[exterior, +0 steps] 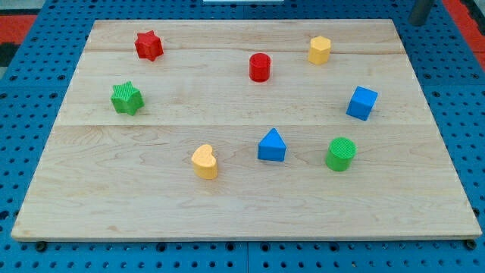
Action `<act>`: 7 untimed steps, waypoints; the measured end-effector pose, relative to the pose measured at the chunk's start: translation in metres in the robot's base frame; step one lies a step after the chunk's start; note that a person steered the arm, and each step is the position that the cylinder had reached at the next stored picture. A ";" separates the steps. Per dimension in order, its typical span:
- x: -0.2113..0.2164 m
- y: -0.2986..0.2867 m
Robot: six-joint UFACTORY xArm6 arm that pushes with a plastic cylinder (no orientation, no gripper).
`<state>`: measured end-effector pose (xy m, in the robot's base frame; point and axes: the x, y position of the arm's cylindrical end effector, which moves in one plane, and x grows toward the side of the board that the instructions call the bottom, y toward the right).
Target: Place the arm towards the top right of the board
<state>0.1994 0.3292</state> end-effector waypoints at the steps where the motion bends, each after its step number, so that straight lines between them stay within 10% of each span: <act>1: 0.002 -0.005; 3: 0.055 -0.105; 7: 0.055 -0.109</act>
